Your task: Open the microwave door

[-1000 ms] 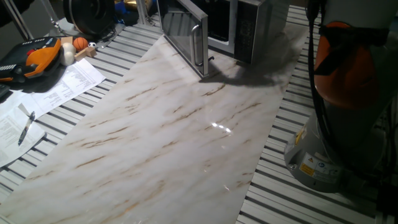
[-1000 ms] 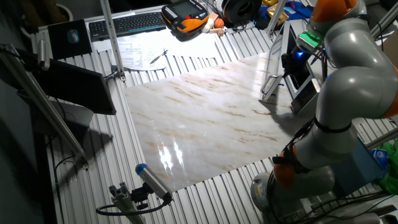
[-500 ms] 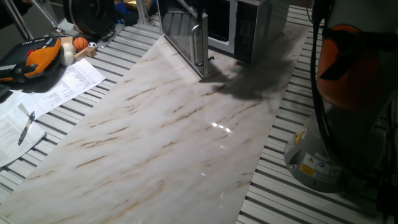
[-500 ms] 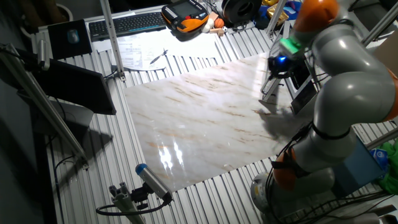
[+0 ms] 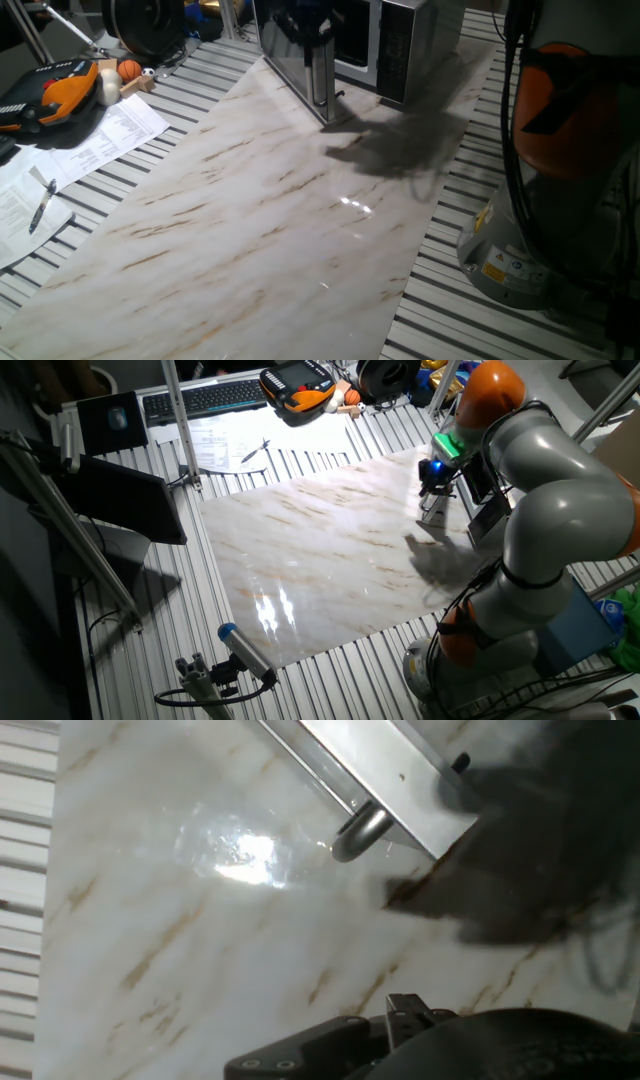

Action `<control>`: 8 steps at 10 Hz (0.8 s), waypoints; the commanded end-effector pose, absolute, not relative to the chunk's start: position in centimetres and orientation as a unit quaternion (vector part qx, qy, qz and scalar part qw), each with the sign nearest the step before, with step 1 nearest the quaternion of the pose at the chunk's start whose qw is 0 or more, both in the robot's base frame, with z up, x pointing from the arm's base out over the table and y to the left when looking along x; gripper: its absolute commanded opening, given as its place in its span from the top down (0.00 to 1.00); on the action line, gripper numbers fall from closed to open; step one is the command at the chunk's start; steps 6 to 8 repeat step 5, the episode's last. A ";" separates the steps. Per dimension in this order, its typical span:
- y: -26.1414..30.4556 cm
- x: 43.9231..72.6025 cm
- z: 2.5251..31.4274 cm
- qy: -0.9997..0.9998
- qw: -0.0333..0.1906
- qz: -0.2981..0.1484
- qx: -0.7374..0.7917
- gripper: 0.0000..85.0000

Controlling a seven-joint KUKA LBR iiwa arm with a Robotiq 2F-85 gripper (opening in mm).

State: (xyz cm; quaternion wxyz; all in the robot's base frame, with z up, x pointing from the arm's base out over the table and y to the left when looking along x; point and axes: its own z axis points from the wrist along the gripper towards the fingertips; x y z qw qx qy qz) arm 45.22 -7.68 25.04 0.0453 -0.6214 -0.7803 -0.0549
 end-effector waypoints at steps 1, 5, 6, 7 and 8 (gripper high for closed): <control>-7.4 44.9 24.5 -0.785 0.041 -0.055 -0.616 1.00; -6.6 44.1 23.3 -0.805 0.060 -0.075 -0.586 1.00; -6.6 44.1 23.3 -0.805 0.060 -0.075 -0.586 1.00; -6.6 44.1 23.3 -0.805 0.060 -0.075 -0.586 1.00; -6.6 44.1 23.3 -0.805 0.060 -0.075 -0.586 1.00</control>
